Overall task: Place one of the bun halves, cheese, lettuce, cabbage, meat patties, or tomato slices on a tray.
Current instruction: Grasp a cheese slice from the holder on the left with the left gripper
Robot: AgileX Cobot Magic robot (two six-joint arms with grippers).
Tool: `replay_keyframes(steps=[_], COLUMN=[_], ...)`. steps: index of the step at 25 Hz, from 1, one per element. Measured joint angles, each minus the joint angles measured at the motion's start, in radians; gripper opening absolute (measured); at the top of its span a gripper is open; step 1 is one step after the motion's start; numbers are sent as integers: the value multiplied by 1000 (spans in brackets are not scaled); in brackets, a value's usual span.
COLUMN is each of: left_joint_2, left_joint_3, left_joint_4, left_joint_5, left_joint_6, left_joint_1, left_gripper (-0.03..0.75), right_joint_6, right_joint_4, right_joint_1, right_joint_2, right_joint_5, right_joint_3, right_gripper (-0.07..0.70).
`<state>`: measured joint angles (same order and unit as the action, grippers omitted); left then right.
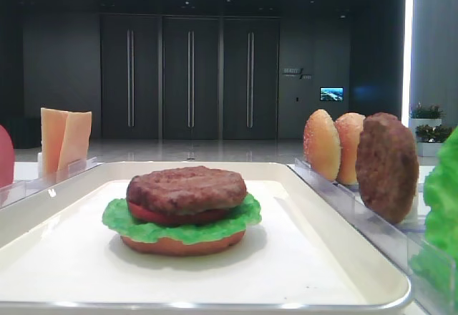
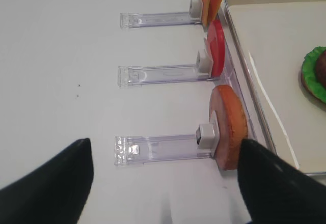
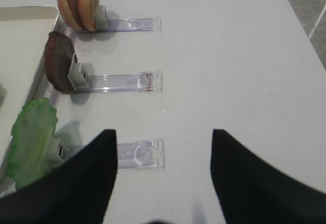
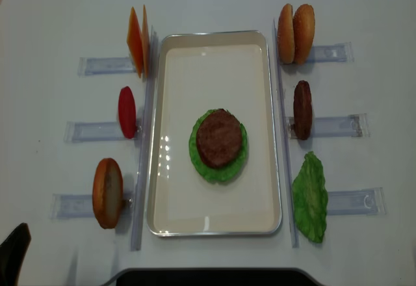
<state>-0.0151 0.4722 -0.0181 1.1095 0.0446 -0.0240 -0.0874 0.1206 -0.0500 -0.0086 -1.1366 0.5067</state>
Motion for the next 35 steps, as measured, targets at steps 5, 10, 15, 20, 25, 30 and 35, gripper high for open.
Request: replay_keyframes(steps=[5,10,15,20,25,30,35], left_joint_2=[0,0,0,0,0,0,0], left_joint_3=[0,0,0,0,0,0,0], left_joint_4=[0,0,0,0,0,0,0], left_joint_5=[0,0,0,0,0,0,0], left_joint_6=[0,0,0,0,0,0,0], left_joint_1=[0,0,0,0,0,0,0], left_gripper=[680,664,660,660,660,660,649], right_joint_6=[0,0,0,0,0,0,0], right_joint_4=[0,0,0,1,1,1,1], right_joint_1=[0,0,0,0,0,0,0], right_joint_2=[0,0,0,0,0,0,0], right_joint_5=[0,0,0,0,0,0,0], right_joint_3=[0,0,0,0,0,0,0], right_gripper=[391,391,391,391,391,391,391])
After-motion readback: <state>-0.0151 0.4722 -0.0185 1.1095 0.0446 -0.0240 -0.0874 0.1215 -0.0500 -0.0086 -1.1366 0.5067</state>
